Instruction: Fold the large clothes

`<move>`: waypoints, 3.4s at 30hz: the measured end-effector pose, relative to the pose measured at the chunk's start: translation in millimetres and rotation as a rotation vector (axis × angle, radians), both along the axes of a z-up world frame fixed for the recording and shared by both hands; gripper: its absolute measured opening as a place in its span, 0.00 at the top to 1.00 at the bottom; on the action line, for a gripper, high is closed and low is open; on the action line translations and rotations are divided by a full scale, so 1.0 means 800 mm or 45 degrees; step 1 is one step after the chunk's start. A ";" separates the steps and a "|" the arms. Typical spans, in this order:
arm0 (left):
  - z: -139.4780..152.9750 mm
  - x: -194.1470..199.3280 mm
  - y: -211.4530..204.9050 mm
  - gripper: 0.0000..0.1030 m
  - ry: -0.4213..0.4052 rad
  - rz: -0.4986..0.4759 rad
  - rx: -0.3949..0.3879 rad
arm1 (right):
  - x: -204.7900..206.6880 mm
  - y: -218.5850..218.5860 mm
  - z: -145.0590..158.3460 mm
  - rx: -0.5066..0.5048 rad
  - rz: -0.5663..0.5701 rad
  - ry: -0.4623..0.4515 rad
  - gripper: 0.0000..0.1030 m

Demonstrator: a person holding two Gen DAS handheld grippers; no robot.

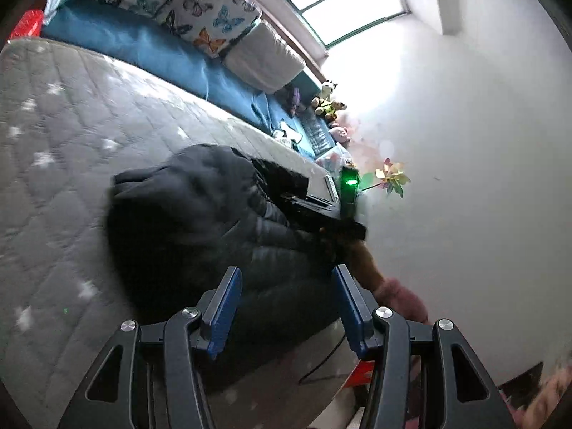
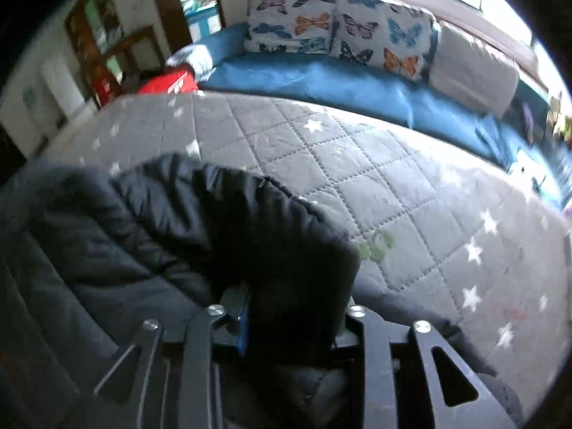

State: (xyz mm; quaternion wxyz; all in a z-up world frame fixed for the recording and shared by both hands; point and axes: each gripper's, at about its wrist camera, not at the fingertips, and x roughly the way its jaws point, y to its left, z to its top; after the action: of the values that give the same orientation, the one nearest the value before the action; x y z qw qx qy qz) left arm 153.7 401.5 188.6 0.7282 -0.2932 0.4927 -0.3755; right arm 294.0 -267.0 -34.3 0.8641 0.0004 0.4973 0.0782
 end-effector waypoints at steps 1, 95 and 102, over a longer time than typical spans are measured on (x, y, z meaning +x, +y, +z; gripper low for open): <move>-0.001 0.008 -0.015 0.45 0.008 -0.009 -0.002 | -0.006 -0.005 0.014 0.045 -0.014 -0.034 0.67; -0.221 -0.015 -0.289 0.96 -0.113 0.220 0.467 | -0.185 0.087 0.000 -0.144 0.006 0.064 0.58; -0.228 -0.015 -0.288 0.96 -0.115 0.229 0.461 | -0.224 0.041 0.053 -0.047 -0.071 -0.010 0.58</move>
State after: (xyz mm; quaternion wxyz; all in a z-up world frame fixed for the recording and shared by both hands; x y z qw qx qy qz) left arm 141.7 171.4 6.6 0.8210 -0.1830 0.4908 -0.2271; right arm 114.6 -234.0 7.8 0.8677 -0.0020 0.4950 0.0451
